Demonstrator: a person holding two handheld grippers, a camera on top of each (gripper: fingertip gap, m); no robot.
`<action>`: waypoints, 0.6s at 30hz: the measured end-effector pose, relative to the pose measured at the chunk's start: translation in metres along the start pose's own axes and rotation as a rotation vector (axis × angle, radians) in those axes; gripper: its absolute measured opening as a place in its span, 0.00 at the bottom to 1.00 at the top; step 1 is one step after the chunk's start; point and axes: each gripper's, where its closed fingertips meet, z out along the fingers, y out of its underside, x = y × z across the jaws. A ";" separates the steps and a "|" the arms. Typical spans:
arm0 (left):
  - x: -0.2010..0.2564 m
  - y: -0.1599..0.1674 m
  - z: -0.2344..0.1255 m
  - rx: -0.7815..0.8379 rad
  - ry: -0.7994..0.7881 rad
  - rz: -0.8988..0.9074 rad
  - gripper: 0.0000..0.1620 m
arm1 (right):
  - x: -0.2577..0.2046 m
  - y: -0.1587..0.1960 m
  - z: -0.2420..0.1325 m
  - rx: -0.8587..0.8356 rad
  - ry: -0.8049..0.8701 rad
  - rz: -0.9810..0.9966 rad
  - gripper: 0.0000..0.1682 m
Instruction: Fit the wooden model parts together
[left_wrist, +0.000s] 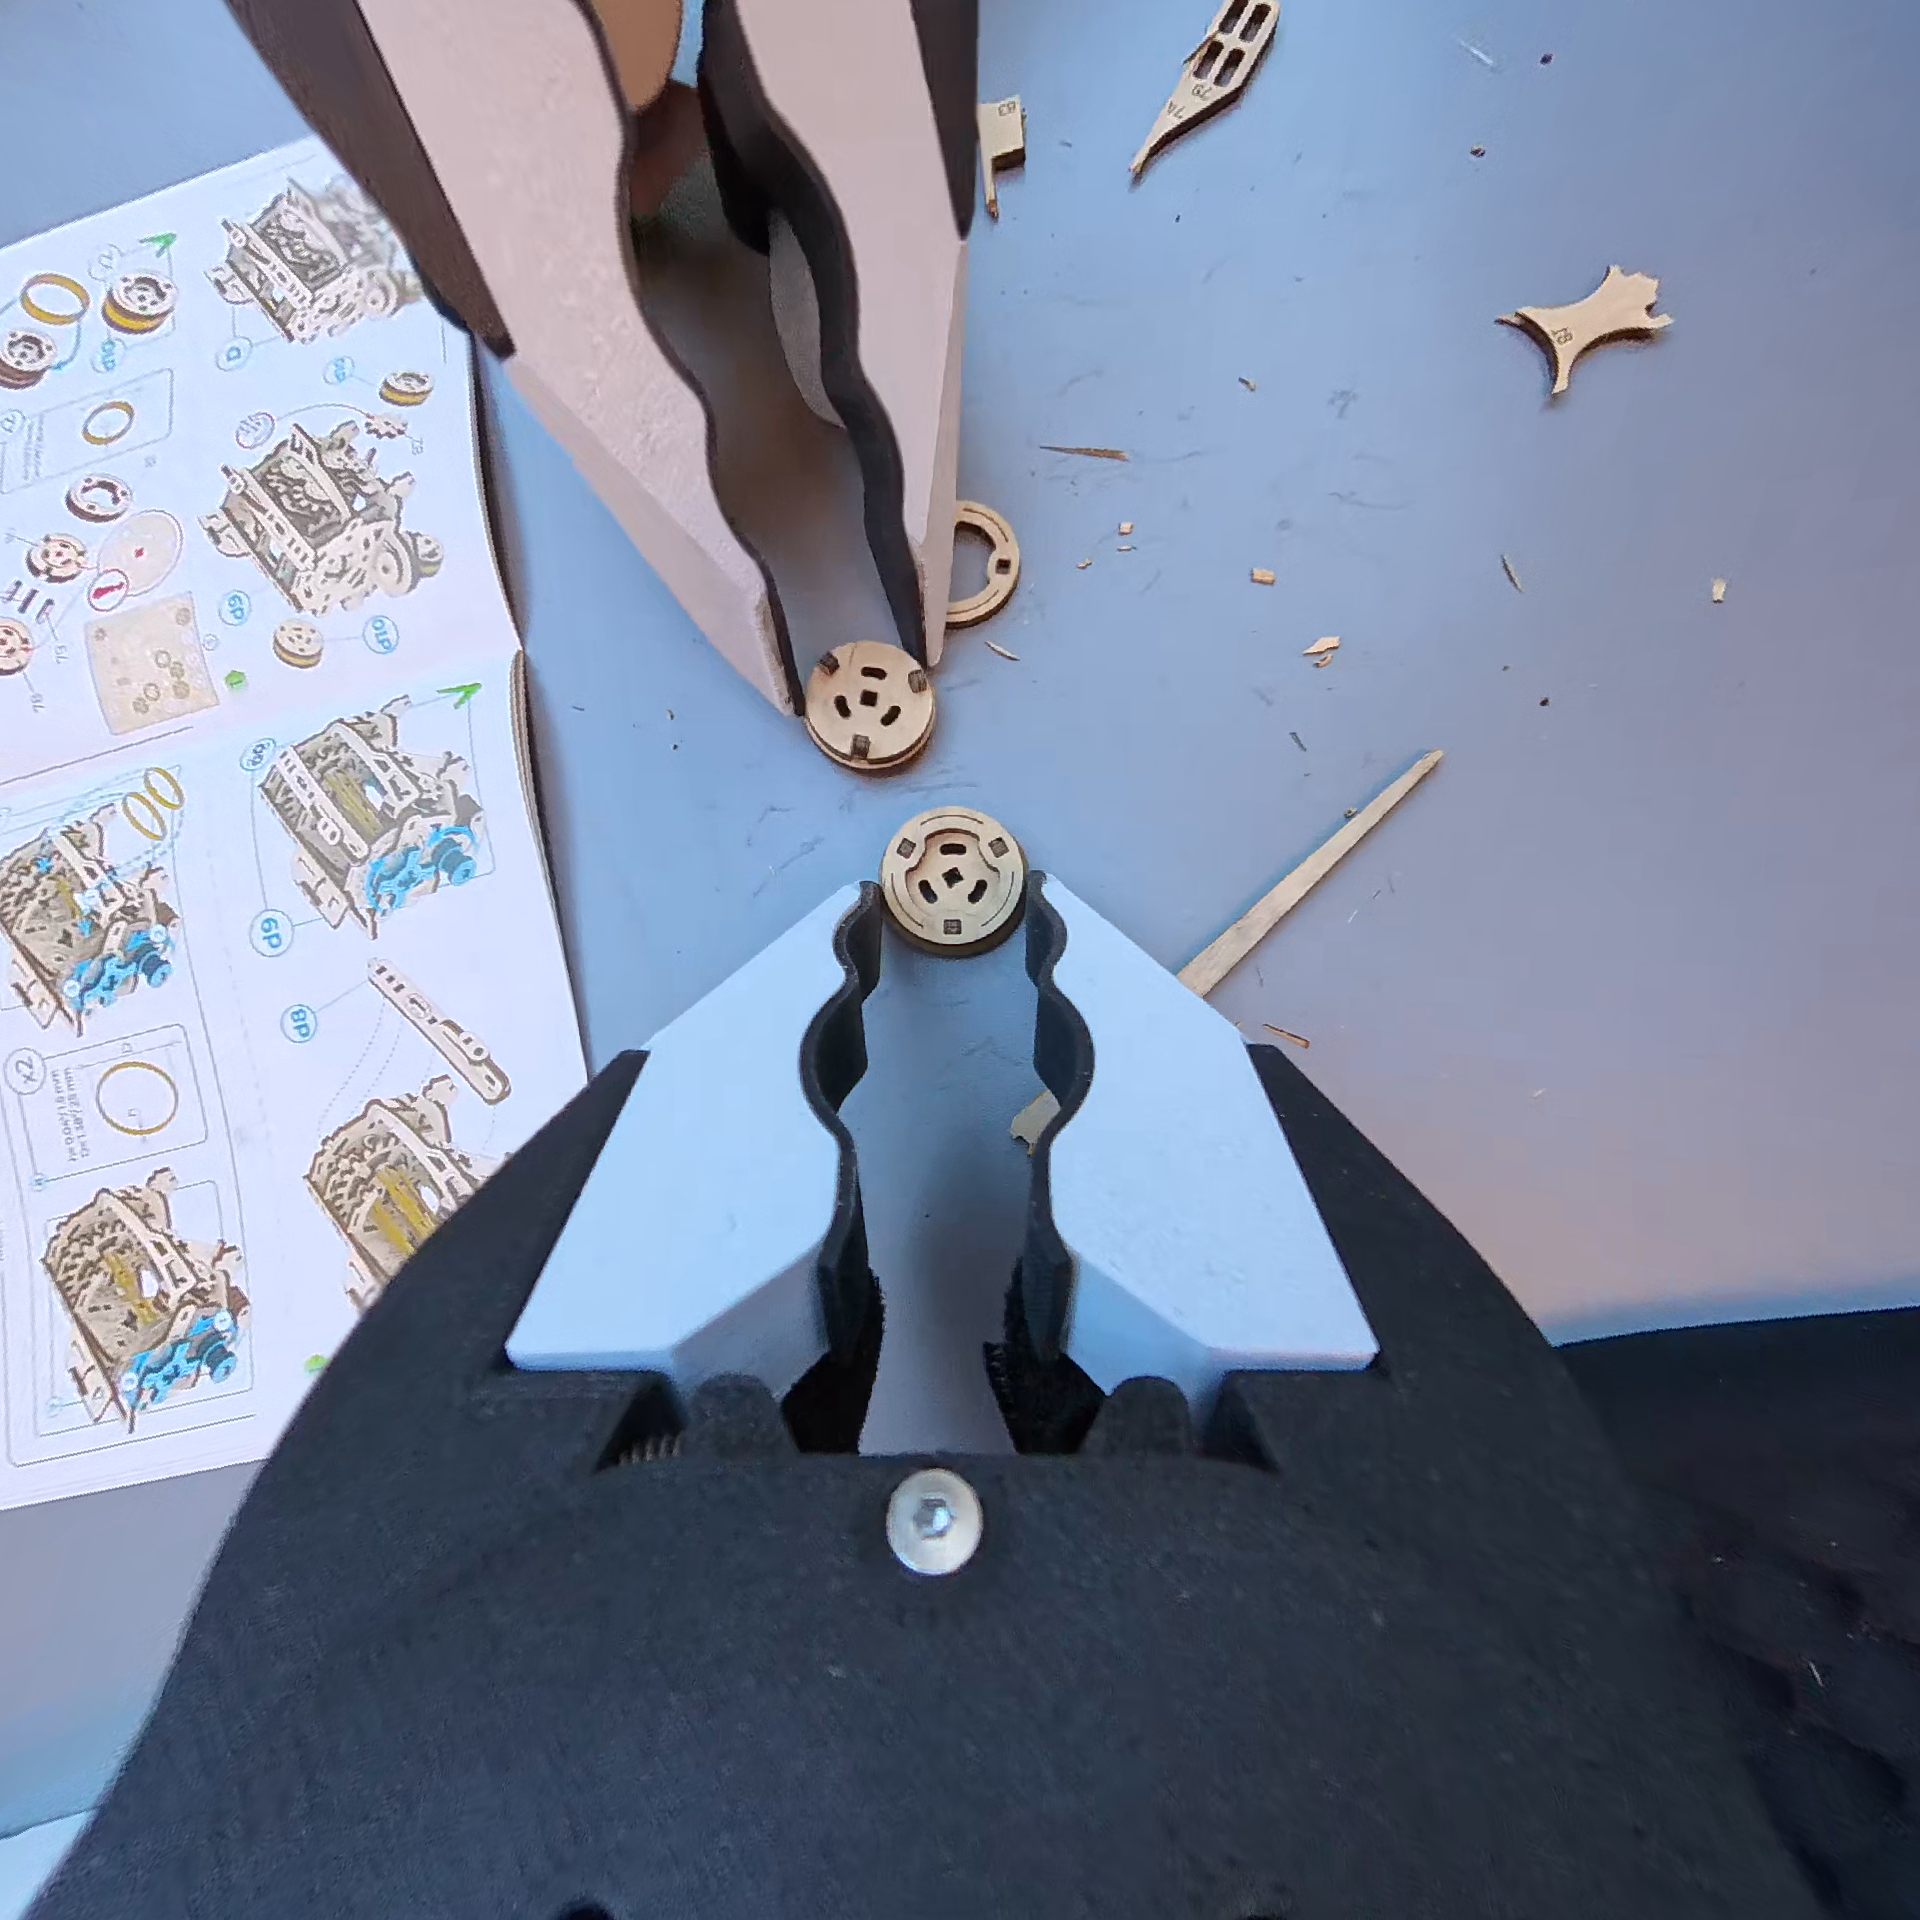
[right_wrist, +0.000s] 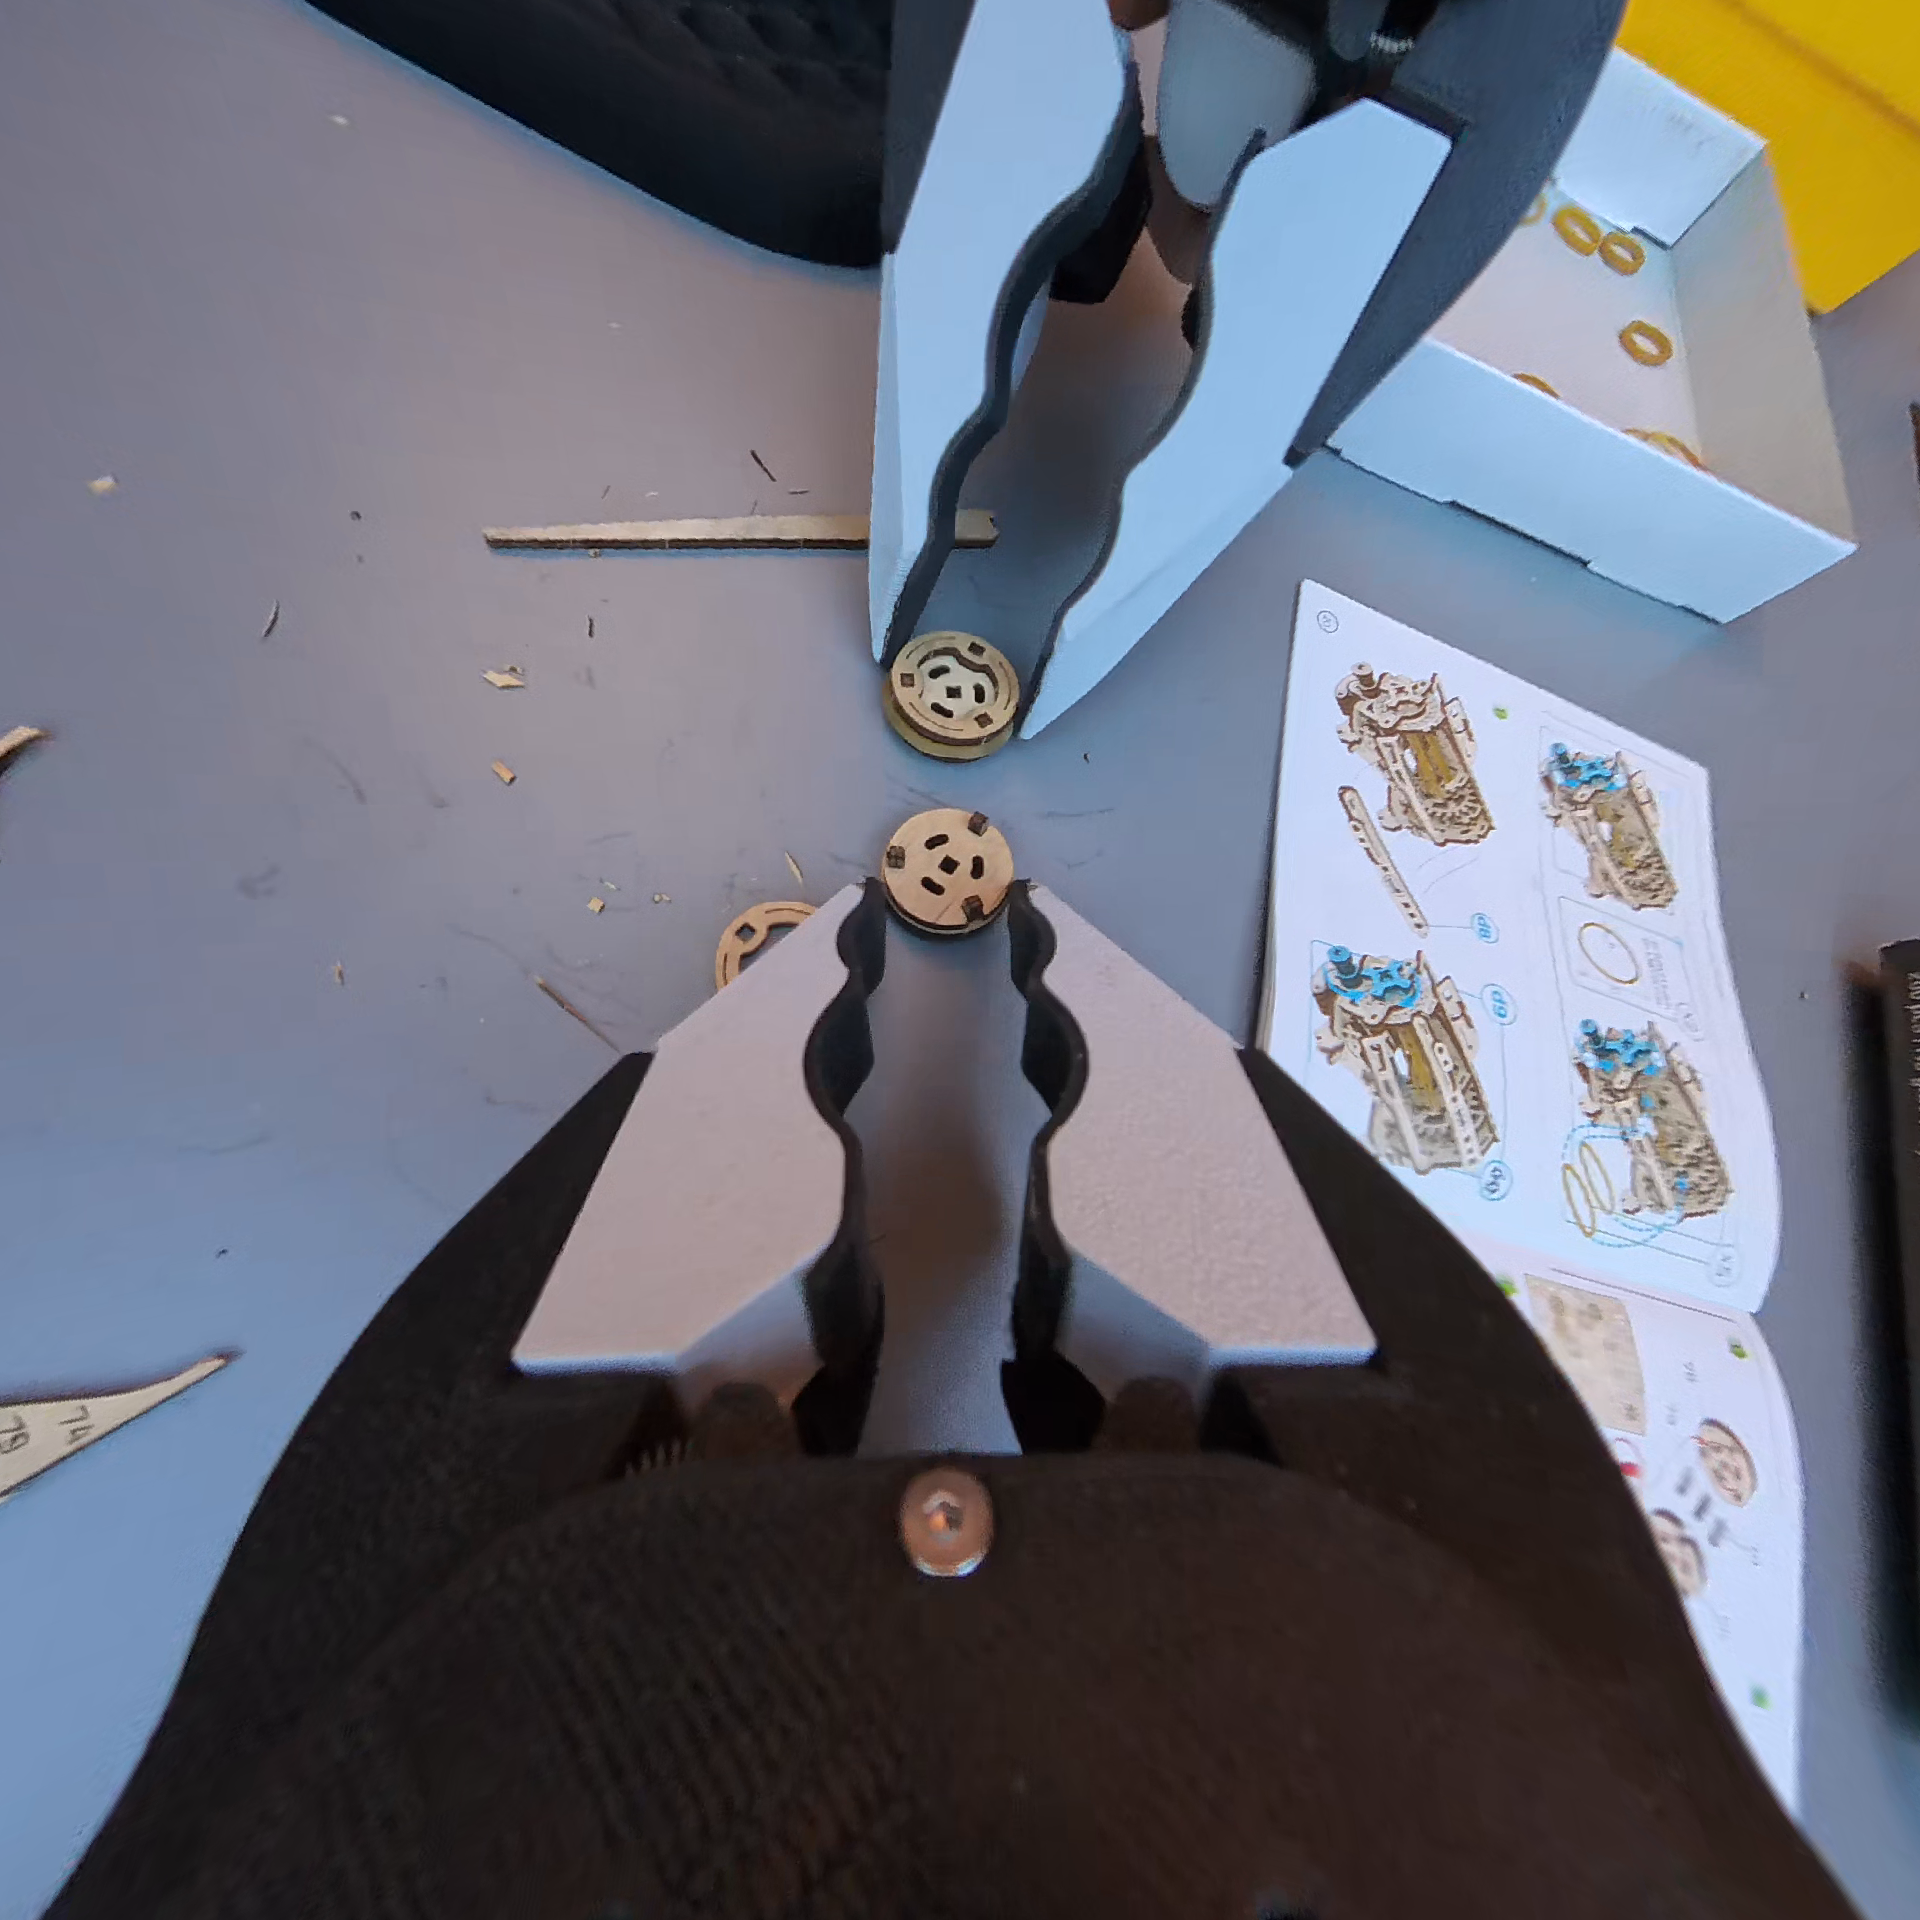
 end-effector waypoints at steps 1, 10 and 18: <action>0.000 0.000 0.000 0.004 0.003 -0.006 0.16 | 0.001 0.000 0.000 -0.010 0.023 -0.041 0.13; 0.000 0.001 0.000 0.029 0.027 -0.047 0.16 | 0.000 -0.003 -0.003 -0.081 0.130 -0.233 0.14; 0.000 0.001 0.000 0.037 0.021 -0.057 0.17 | 0.021 0.005 -0.035 -0.062 0.249 -0.160 0.13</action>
